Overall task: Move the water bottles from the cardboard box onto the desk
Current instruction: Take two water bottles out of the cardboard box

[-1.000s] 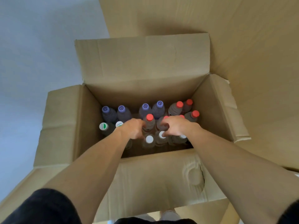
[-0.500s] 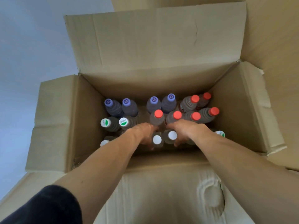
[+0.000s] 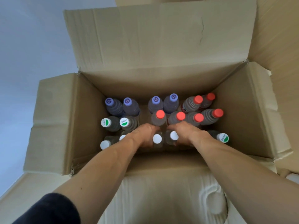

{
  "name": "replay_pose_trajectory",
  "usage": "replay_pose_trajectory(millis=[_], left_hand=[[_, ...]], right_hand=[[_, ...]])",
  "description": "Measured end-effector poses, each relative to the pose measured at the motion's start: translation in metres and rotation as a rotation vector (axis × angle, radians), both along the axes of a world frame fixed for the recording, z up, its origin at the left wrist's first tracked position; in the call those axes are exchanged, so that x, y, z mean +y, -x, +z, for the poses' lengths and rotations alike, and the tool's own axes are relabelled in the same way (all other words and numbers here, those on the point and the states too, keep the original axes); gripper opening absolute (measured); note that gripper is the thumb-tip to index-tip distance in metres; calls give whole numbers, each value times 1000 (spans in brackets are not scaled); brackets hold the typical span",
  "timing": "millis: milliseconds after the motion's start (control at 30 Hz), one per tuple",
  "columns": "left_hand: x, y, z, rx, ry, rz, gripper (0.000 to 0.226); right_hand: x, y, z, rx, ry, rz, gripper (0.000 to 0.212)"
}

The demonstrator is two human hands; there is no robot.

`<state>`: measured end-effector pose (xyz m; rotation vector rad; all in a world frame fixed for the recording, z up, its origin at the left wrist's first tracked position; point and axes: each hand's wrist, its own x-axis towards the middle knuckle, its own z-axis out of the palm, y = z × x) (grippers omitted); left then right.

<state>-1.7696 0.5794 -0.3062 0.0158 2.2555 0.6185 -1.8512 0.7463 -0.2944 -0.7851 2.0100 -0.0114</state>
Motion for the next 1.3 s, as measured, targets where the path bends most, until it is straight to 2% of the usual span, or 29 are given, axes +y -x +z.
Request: replay_pose_trajectory(millis=[100,267,367,433,567,633,733,833,933,1000,1133,1200,1300], left_hand=[[-3,-1,13,23,13,6,37],[-15,4,47,23,-52,63,49],[-22,12,73,17,-101,94,37],[-27,17,90,15,-157,163,29],[-37,22,121,21,-300,322,24],[-44,24,138,-4,-386,424,28],[-54,28,166,-25,-504,516,42],[-62,31,191,18,-634,586,44],[-63,33,212,60,-759,672,40],[-61,33,221,75,-820,725,44],[-52,29,235,115,-867,795,50],[-45,27,239,125,-924,847,64],[-37,23,245,130,-1005,880,69]], right_hand=[[3,-1,11,-14,30,-76,54],[6,7,42,-37,78,-115,66],[7,19,67,-64,109,-104,59],[12,23,83,-129,177,-207,55],[23,27,105,-263,387,-584,50],[26,26,117,-352,459,-710,41],[31,27,133,-423,539,-855,51],[31,25,151,-471,652,-942,54],[25,19,171,-521,779,-1022,39],[16,13,184,-503,855,-1091,31],[-2,3,209,-437,944,-1245,32],[-9,-2,220,-426,960,-1280,37],[-15,-8,231,-403,948,-1277,48]])
